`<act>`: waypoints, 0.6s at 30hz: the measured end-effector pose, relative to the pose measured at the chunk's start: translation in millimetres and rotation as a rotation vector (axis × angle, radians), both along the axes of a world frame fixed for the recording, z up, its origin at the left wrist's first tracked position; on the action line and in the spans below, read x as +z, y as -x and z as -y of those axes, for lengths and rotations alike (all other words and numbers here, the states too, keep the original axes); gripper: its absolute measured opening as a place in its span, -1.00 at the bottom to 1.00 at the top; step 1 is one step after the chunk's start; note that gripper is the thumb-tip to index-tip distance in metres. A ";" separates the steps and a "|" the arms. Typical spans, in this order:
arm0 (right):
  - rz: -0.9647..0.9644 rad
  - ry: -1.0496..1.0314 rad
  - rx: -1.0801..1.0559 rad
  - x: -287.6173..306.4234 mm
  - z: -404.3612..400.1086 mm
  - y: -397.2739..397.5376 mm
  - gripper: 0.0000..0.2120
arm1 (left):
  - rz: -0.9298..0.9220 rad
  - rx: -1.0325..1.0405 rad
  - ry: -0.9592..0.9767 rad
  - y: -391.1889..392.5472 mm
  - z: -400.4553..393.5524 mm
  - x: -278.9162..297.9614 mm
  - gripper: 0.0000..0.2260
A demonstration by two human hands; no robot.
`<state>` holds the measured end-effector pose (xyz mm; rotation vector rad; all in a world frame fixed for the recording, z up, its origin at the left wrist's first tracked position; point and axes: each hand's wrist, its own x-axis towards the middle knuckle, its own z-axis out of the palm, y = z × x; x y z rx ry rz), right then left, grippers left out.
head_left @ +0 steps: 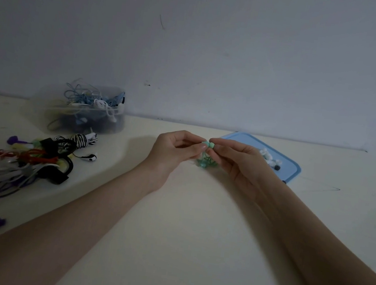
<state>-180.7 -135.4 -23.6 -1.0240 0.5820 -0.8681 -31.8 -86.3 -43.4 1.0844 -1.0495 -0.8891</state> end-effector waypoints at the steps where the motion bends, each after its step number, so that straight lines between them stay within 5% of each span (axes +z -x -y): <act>1: -0.001 0.004 0.006 0.1 0.2 0.2 -0.85 | 0.005 -0.002 -0.002 0.4 0.0 -0.1 -0.92; 18: -0.072 0.018 0.005 3.9 -0.4 4.3 -0.85 | 0.012 -0.065 -0.039 -0.5 -2.8 2.5 -0.91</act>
